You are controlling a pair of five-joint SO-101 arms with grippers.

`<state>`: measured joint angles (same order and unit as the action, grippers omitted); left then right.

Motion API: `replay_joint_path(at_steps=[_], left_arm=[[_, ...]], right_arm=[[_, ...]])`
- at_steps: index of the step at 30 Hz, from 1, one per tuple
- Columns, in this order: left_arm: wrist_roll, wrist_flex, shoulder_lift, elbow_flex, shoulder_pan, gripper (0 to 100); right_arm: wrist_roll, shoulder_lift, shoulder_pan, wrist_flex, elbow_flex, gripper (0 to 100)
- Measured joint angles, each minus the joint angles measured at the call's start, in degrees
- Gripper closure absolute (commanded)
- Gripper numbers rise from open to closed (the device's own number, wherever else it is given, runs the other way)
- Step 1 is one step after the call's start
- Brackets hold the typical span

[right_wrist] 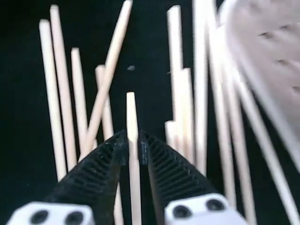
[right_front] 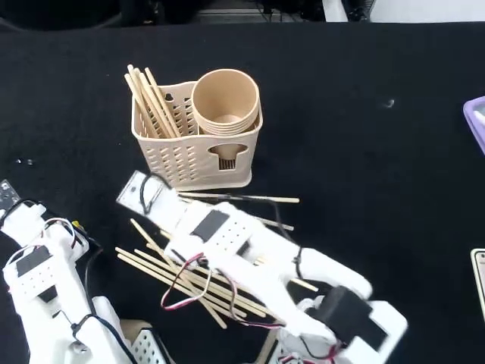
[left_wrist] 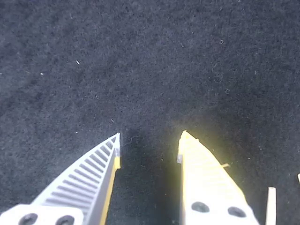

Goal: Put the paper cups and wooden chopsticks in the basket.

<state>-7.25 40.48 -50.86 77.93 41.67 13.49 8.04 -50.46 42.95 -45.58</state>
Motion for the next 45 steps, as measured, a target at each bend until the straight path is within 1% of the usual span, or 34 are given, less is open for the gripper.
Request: replay_joint_path(at_steps=[2,8,10,14,20,26,33,35,38,40,45], left_arm=[[0.0,0.0,0.0,0.0,0.0,79],[0.0,0.0,0.0,0.0,0.0,79],[0.0,0.0,0.0,0.0,0.0,79],[0.0,0.0,0.0,0.0,0.0,79],[0.0,0.0,0.0,0.0,0.0,79],[0.0,0.0,0.0,0.0,0.0,79],[0.0,0.0,0.0,0.0,0.0,79],[0.0,0.0,0.0,0.0,0.0,79],[0.0,0.0,0.0,0.0,0.0,79],[0.0,0.0,0.0,0.0,0.0,79],[0.0,0.0,0.0,0.0,0.0,79]], right_arm=[[0.0,-1.93,-0.97,0.62,0.0,85.8],[0.09,-2.55,-4.4,7.3,0.09,85.8],[1.23,-2.55,-4.48,8.26,0.09,85.8],[3.43,-2.55,-4.4,8.35,0.09,85.8],[4.13,-2.55,-4.31,8.35,0.09,85.8],[7.3,-2.55,0.0,8.35,0.09,85.8],[7.56,-2.46,0.26,8.62,0.09,86.7],[7.56,-2.46,-0.44,8.97,0.0,89.4],[7.65,-2.46,-3.34,9.32,-0.62,93.1],[7.74,-2.46,-4.75,9.05,-1.14,93.0],[7.65,-2.37,-4.84,7.91,-2.37,89.0]])
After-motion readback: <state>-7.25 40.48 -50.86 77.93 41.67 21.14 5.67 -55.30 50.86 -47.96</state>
